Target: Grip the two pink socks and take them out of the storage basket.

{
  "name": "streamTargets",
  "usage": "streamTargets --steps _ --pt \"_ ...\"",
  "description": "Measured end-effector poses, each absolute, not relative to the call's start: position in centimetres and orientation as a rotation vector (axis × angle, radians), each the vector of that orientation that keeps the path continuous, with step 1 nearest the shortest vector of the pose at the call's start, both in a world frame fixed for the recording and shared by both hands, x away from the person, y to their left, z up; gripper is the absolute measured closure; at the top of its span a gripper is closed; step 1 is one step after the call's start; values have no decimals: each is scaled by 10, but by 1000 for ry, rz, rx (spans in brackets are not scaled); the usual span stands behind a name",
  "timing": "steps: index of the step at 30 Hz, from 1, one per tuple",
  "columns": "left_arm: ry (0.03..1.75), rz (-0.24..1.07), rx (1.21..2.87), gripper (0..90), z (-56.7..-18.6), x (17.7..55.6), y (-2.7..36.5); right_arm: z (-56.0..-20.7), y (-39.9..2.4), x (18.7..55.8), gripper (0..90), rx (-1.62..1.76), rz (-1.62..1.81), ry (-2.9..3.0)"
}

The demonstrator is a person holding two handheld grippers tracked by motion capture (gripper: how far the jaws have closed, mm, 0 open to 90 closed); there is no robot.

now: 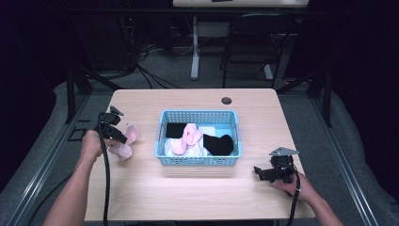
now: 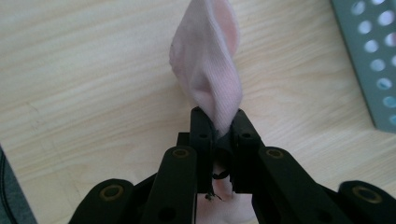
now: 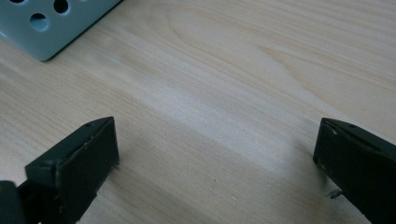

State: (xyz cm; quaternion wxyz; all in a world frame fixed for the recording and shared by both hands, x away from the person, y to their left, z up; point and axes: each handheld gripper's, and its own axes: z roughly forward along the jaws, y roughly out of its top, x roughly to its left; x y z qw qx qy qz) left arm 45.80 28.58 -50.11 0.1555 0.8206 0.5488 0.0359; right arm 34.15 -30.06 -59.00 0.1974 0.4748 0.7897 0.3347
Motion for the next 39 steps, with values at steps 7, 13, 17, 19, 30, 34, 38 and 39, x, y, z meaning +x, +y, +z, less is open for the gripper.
streamTargets --steps 7,13,17,19,30,34,38,39 --pt "1593 40 2285 652 -516 454 292 -590 -301 341 0 1329 936 2210" --pt "1591 96 2219 283 -501 445 296 -590 -301 341 0 1330 936 2210" --pt "1562 152 2196 167 -481 440 297 -590 -301 341 0 1330 936 2210" --pt "1556 170 2183 154 -476 439 296 -590 -301 341 0 1329 936 2210" --pt "1471 240 2187 101 -432 434 279 -590 -300 341 0 1330 936 2210" --pt "1445 242 2191 88 -424 434 269 -590 -300 341 0 1330 937 2209" --pt "1408 228 2223 68 -417 438 249 -590 -300 341 0 1330 937 2210" --pt "1400 232 2228 55 -416 439 245 -590 -300 341 0 1330 936 2210"
